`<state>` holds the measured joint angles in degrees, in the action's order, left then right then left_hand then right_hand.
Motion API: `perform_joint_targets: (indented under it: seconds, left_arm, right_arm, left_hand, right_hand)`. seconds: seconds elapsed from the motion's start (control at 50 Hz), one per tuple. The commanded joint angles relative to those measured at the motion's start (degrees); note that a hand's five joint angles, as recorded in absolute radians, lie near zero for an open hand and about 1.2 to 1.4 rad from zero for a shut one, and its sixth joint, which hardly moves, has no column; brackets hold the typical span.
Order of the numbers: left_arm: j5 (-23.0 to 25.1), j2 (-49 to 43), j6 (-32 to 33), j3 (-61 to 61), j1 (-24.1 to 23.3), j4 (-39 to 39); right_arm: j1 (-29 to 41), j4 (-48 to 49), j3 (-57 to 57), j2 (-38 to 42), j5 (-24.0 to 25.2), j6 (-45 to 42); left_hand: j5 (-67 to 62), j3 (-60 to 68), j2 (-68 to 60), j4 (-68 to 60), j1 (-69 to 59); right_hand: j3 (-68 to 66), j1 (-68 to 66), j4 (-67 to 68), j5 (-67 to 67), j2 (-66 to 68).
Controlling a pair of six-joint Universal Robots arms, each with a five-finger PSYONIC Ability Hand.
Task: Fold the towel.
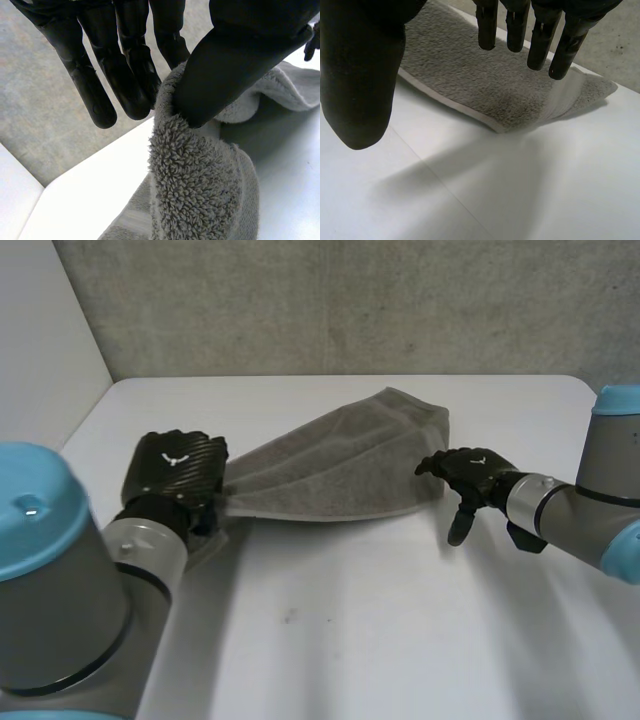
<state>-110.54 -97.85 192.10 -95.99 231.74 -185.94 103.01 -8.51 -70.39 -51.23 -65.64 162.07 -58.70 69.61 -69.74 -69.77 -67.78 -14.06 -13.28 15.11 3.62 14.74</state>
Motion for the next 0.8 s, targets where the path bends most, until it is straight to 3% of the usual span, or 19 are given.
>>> perform_joint_targets:
  seconds: [0.02, 0.48, 0.62, 0.8]
  left_arm:
    - [4.1, 6.18, 0.39, -3.33, 3.19, 0.05]
    - [5.42, 12.15, 2.85, 2.03, 3.46, 3.04]
    - [5.42, 13.73, 2.76, 2.91, 3.55, 4.09]
    - [5.42, 15.76, 2.58, 2.3, 3.9, 4.71]
  right_arm:
    - [1.49, 4.12, -2.47, -0.01, -0.45, 6.15]
    - [11.94, 12.37, -4.23, 3.33, -8.27, 9.49]
    - [13.7, 17.47, -3.53, 5.08, -13.45, 9.58]
    - [14.23, 19.94, -2.65, 7.29, -14.69, 13.8]
  left_hand:
    - [-11.3, 10.39, -10.26, -10.23, -12.22]
    - [-11.3, 10.39, -10.26, -10.23, -12.22]
    - [-11.3, 10.39, -10.26, -10.23, -12.22]
    - [-11.3, 10.39, -10.26, -10.23, -12.22]
  right_hand:
    - [4.06, 3.28, -5.11, -3.62, -4.74]
    - [4.06, 3.28, -5.11, -3.62, -4.74]
    - [-9.11, -9.89, 8.06, 9.55, 8.43]
    - [-17.22, -18.0, 16.17, 17.66, 16.54]
